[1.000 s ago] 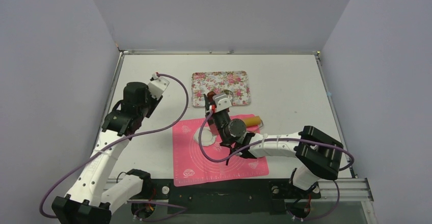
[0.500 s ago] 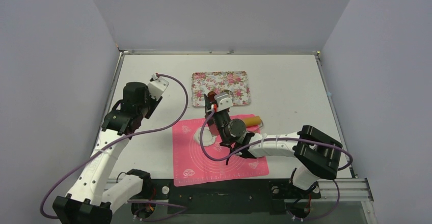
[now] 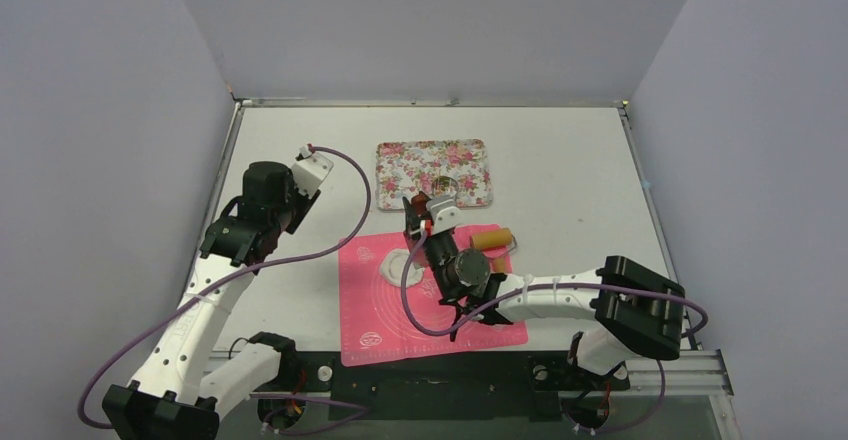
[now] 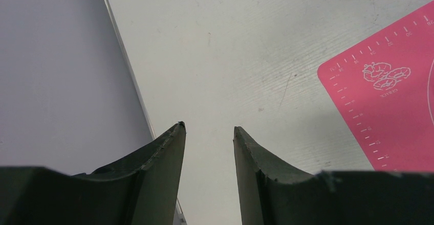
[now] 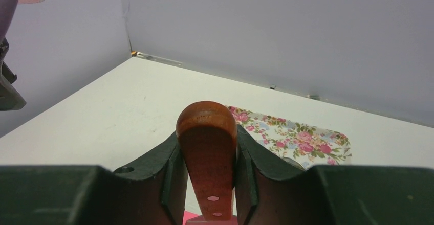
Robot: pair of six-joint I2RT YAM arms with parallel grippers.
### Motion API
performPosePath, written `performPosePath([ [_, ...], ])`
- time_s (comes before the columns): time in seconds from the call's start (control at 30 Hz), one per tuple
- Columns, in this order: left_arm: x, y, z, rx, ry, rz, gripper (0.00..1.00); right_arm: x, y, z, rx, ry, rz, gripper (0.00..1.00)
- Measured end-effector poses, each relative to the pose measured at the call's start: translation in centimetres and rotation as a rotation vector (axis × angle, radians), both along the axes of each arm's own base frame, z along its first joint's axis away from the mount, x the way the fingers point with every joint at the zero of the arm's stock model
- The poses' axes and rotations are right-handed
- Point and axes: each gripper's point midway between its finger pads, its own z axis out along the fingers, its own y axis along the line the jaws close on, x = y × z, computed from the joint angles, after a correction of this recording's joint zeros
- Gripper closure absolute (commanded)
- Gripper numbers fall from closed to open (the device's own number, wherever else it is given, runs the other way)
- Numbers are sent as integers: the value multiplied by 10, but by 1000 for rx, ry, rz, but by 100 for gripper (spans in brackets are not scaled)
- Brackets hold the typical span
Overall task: Roll out the dumpling wrappers from the dough
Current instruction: Remove the dumpling wrapper from the work surface, then place the spatula on the plate.
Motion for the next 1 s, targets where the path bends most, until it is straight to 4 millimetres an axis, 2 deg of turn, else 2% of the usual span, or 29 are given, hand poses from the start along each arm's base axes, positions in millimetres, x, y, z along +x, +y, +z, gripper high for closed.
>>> performPosePath([
  [0.2,-2,0,0,-2,2,-2,62,-4,-1,2,-26,-5,5,100],
  [1.0,-4,0,5,-7,-15,-4,62,-40,6,0,-150,27,240,100],
])
